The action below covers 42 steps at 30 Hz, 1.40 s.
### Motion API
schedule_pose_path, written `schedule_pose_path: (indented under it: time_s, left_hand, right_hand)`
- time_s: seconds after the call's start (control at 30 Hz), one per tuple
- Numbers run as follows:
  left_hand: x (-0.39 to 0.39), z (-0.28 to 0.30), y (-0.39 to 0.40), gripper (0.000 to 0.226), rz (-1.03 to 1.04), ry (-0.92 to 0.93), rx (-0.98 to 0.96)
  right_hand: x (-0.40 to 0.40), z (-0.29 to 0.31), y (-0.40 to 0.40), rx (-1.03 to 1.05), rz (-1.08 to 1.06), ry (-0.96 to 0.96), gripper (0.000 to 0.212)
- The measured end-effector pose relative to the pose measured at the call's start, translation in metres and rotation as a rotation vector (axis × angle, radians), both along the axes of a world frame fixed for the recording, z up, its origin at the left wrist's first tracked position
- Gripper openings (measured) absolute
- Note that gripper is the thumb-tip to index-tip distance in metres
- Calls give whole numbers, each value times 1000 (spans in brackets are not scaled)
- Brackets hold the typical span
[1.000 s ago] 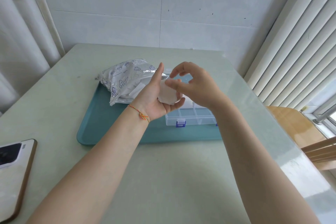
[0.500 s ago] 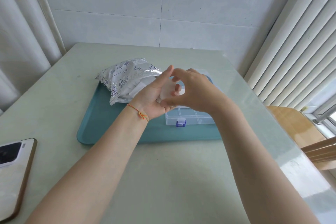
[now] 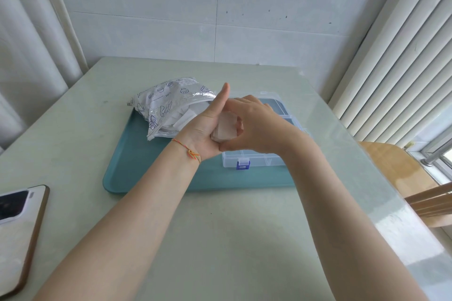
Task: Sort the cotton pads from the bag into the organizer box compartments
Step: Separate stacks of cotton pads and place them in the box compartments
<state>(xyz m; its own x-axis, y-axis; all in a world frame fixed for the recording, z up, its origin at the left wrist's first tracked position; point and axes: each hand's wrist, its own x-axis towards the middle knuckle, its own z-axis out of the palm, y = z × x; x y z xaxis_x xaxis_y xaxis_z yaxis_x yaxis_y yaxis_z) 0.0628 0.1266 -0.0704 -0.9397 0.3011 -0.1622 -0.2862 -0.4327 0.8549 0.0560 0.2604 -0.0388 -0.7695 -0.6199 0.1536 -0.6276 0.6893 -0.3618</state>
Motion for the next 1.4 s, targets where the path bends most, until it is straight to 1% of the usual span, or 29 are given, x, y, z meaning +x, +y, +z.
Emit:
schedule_pose_path:
  time_s: [0.03,0.13,0.2,0.3,0.4,0.6,0.7,0.77,0.83,0.93,1.0,1.03,1.1,1.17,1.3,1.33,1.4]
  left_hand:
    - [0,1,0,53,0,-1,10]
    - [1,2,0,49,-2,25,-21]
    - [3,3,1,54,-18,33,-53]
    - [3,4,2,61,-1,-8,-22]
    - [3,3,1,50,1,-34,-11]
    - [3,4,2,45,-27,-24,-47]
    - [4,5,2,40,-15,-18,-53]
    - [2,5,2,38,49,-48,-15]
    - [1,3,0,41,67,-39,-15]
    - [1,4,-1,44,9,-31,-14]
    - [1,3,0,42,15,-30,-33]
    - [1,3,1,41,37,-31,-50]
    - [0,3,1,42,61,-34,-34]
    - [1,4,1,41,68,-66,13]
    - [-2,3,-2,41,87,-118,44]
    - [-4,2,-2,41,91,-112,43]
    - [-5,1,-3,44,80,-102,36]
  right_hand:
    - [0,0,0,-12,-4,-1,50]
    - [0,1,0,20,-16,10,61]
    - [0,0,0,70,-19,26,65]
    - [1,0,-2,121,-45,58,77]
    - [1,0,-1,147,-57,48,85]
    - [0,0,-3,132,-65,5,69]
    - [0,-1,0,136,-71,-9,70]
    - [1,0,0,124,-71,-20,69]
    - [-1,-1,0,100,-85,5,67]
    - [-1,-1,-1,63,-106,13,76]
    - [0,0,0,91,-94,-14,86]
    - [0,0,1,114,-92,-23,87]
    - [0,-1,0,138,-96,-6,79]
    - [-1,-1,-1,109,-107,16,74]
    - [0,1,1,47,-97,-53,90]
    - [1,1,1,39,-93,-67,90]
    - [1,2,0,17,-89,-84,81]
